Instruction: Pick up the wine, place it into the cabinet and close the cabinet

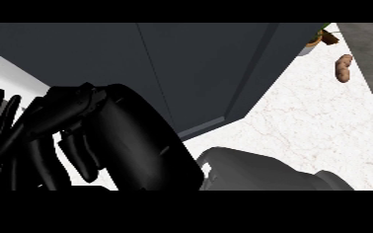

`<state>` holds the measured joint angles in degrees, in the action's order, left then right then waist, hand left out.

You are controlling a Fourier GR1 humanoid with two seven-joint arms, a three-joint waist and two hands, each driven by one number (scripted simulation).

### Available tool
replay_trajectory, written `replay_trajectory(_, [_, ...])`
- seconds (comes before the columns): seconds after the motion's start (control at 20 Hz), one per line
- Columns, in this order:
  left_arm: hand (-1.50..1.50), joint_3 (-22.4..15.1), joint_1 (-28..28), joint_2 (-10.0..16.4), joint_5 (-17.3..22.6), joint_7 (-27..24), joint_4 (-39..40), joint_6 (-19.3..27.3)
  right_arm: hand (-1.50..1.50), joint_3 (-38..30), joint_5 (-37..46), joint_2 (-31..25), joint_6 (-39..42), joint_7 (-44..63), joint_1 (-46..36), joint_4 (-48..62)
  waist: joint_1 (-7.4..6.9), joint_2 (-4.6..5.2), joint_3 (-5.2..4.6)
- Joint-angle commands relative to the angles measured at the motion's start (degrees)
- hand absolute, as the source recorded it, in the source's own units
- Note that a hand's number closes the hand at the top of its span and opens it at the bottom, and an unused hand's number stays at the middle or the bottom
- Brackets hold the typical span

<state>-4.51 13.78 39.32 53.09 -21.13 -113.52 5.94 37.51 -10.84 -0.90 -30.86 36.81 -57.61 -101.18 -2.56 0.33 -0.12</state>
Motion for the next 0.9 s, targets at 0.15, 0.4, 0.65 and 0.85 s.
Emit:
replay_trajectory(0.15, [-1.50, 0.2, 0.4, -1.4, -1.4, 1.6, -2.0, 1.4, 1.50, -8.3, 2.5, 0.9, 5.6, -3.6, -13.7, 18.6, 0.89, -0.23, 0.06])
replay_trajectory(0.4, [-1.50, 0.2, -2.0, -3.2, -3.6, 1.2, 2.1, 0.5, 1.50, -14.7, -0.4, 0.9, 10.0, -12.3, -15.7, 31.6, 1.08, 0.04, 0.06])
replay_trajectory(0.65, [-1.50, 1.9, 0.0, -4.1, -4.0, 1.4, 0.9, -0.9, 1.50, -19.6, -2.1, -1.0, 17.0, -18.4, -12.8, 36.8, 1.40, -0.08, 0.09])
replay_trajectory(0.85, [-1.50, 1.2, -2.1, -4.2, -5.2, 2.8, 0.6, 0.5, 1.50, -19.3, -1.0, -1.6, 17.4, -23.0, -11.2, 41.2, 1.42, 0.07, 0.11])
